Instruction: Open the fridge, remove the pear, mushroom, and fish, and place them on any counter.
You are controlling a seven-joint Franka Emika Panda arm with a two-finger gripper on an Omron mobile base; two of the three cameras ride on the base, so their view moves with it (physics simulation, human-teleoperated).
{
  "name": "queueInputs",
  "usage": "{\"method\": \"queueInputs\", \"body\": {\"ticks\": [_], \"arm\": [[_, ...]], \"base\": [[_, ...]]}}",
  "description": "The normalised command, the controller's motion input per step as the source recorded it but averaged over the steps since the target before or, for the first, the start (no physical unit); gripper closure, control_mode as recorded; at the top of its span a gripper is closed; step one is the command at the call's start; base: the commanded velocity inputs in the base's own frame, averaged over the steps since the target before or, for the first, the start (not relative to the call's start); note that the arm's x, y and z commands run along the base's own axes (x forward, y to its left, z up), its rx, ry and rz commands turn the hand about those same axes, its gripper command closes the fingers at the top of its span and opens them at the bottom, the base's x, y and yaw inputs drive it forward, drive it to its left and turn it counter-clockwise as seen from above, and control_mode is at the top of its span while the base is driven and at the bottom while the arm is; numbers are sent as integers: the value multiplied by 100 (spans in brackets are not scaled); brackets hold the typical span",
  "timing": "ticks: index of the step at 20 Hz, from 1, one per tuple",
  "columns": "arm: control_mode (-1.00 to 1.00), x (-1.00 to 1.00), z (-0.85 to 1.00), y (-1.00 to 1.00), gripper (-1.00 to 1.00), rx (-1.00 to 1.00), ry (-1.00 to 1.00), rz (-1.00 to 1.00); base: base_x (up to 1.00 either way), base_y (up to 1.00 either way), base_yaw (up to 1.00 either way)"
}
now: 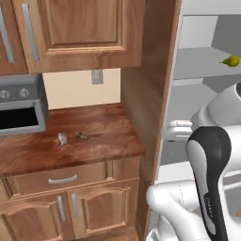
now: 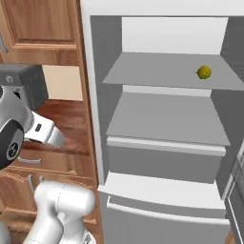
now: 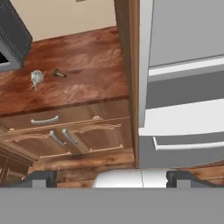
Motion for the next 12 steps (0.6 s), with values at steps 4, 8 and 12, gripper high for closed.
{"method": "queueInputs", "body": {"ticks": [4,8,12], "arm": [[100,0,0,0,-100,0,0,0],[100,0,0,0,-100,0,0,0],[100,0,0,0,-100,0,0,0]], "base": [[0,-100,0],[5,-81,0],[50,-44,0]]}}
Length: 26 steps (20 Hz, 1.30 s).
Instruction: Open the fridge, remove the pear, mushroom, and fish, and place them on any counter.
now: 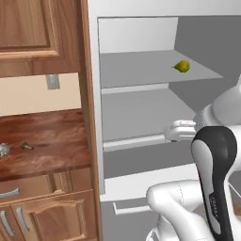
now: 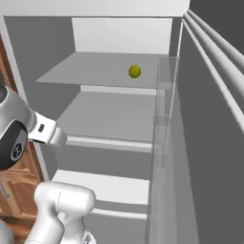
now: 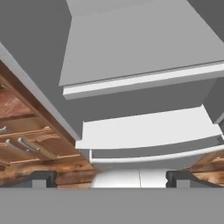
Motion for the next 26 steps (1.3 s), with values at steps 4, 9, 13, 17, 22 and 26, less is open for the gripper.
{"method": "queueInputs", "body": {"ticks": [4,9,13,17,22,26], "arm": [[100,0,0,0,-100,0,0,0],[100,0,0,0,-100,0,0,0],[100,0,0,0,-100,0,0,0],[-100,0,24,-5,-100,0,0,0],[-100,-2,81,-15,-100,-7,2,-2],[-100,-1,70,-27,-100,-9,1,-7]], "base": [[78,-34,0],[35,-17,0],[0,0,0],[0,0,0],[0,0,0],[0,0,0]]}}
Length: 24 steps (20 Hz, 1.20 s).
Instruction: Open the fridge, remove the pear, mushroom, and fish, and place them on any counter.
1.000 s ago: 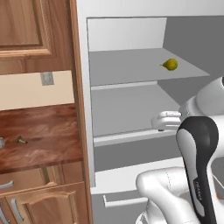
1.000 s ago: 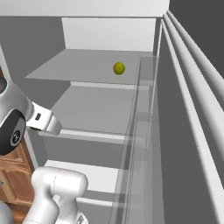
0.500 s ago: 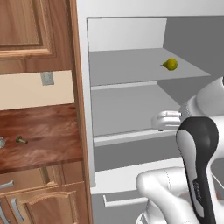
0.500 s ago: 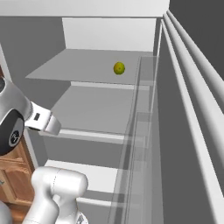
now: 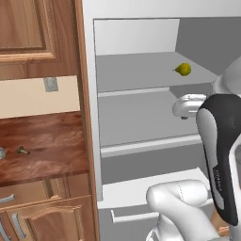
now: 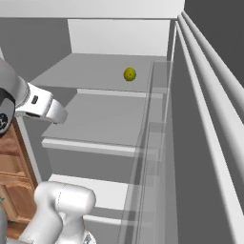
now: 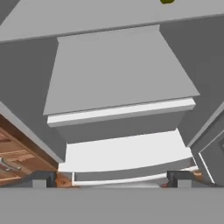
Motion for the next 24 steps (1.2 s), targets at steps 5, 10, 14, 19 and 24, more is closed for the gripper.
{"method": "queueInputs", "body": {"ticks": [5,10,14,19,24], "arm": [[-100,6,6,-23,-100,-2,0,-3],[-100,0,0,-58,-100,-14,-13,0],[-100,3,1,-71,-100,-22,-16,-6],[-100,36,0,-40,-100,-8,-6,-3],[-100,62,14,0,-100,0,0,-5]], "base": [[0,0,0],[0,0,0],[0,0,0],[0,0,0],[0,0,0]]}}
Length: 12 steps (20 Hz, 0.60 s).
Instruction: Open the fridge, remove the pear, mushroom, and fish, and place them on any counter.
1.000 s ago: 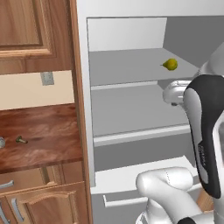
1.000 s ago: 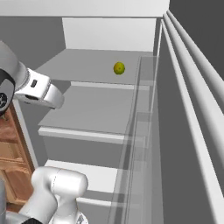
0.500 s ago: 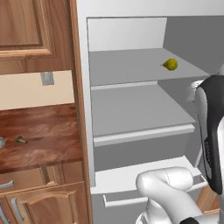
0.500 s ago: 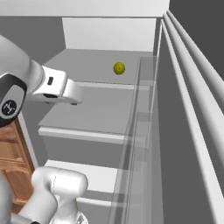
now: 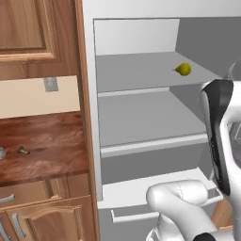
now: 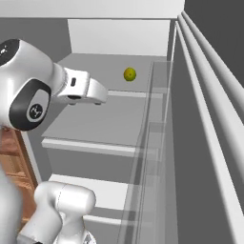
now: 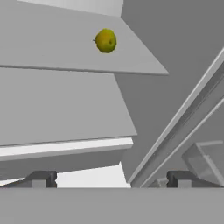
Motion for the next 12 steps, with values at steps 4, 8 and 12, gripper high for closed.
{"method": "queueInputs", "body": {"ticks": [4,8,12], "arm": [[-100,41,20,0,-100,0,0,-9],[-100,37,-3,-3,-100,0,-13,-4],[-100,35,-4,-2,-100,3,-15,-1]], "base": [[0,0,0],[0,0,0],[0,0,0]]}}
